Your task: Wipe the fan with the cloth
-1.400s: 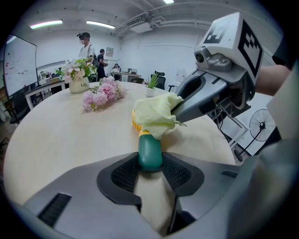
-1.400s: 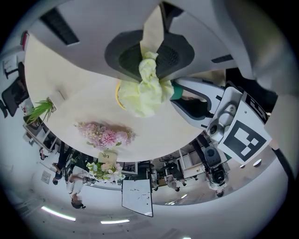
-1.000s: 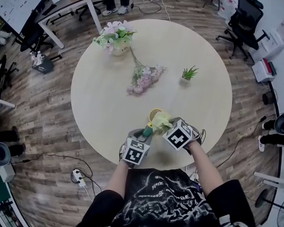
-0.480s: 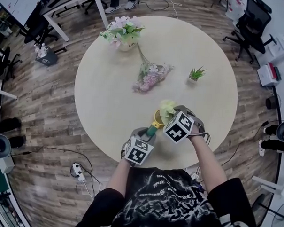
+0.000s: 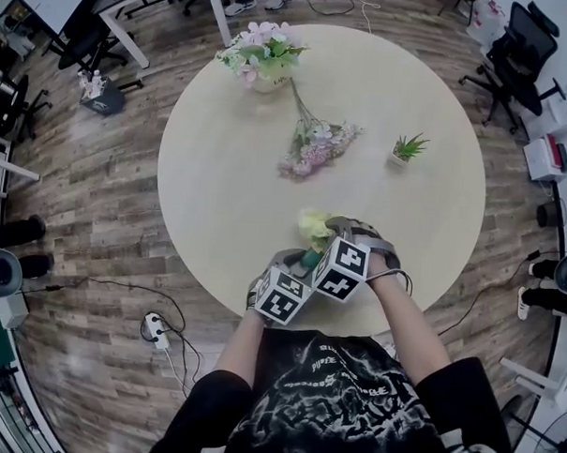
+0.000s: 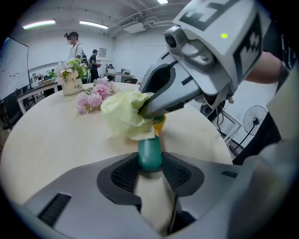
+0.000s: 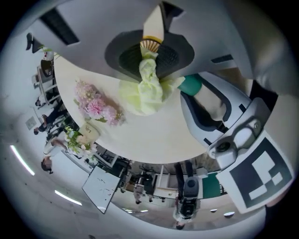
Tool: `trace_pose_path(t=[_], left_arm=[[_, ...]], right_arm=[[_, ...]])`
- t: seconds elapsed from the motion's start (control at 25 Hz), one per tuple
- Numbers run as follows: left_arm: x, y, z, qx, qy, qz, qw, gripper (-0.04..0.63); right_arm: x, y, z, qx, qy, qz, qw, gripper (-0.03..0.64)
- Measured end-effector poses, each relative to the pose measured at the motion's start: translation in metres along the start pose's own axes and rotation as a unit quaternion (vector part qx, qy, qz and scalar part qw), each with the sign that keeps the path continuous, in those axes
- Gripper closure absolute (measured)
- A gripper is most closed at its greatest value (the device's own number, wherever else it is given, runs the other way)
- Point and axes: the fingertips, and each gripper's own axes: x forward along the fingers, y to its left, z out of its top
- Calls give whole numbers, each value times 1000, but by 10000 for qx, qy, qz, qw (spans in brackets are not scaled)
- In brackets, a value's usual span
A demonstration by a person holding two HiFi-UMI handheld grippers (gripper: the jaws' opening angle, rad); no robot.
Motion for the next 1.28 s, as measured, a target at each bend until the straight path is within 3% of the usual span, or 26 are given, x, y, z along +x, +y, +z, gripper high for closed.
trace_pose_path(t=[0.24, 0.44, 0.64, 1.0, 1.28], left_arm=[[0, 1, 1, -54, -51, -35, 10000, 414], [-1, 3, 0, -53, -75, -24, 10000, 414], [-2, 2, 0, -79, -77, -67, 9999, 416], [-1, 0, -1, 118, -118, 43, 9999, 415], [-2, -1, 0, 100, -120, 3, 9999, 416]], right_arm=[[-1, 19, 3, 18, -56, 347, 9994, 577], [-2, 52, 15, 200, -273, 1026, 9942, 577], [-2, 65, 21, 207, -342, 1339, 9902, 577], [-10, 81, 15, 903, -283, 2727, 9574, 580], [-22, 83, 2, 1372, -563, 2875, 9462, 580]])
